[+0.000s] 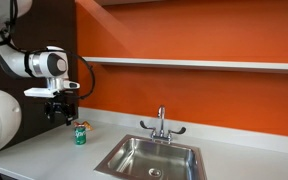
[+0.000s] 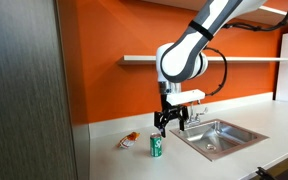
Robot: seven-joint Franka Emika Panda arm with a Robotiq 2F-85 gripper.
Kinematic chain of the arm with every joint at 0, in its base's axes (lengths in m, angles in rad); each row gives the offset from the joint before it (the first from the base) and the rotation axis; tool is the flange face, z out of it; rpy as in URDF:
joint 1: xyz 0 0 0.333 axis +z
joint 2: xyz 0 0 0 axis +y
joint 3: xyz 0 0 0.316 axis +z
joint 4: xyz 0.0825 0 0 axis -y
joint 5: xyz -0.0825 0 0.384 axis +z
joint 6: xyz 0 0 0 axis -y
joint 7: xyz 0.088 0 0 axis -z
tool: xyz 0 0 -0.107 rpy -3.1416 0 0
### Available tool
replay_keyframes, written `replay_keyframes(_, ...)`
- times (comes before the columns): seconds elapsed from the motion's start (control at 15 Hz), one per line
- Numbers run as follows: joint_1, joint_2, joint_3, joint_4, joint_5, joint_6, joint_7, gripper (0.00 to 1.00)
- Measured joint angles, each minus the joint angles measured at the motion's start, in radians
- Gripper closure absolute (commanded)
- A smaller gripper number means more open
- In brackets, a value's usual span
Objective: Put the green can on the bottom shelf.
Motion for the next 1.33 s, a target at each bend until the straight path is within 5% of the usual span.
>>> replay_keyframes(1.33, 0.023, 0.294, -0.042, 0.026, -0.089, 0.328, 0.073, 0.0)
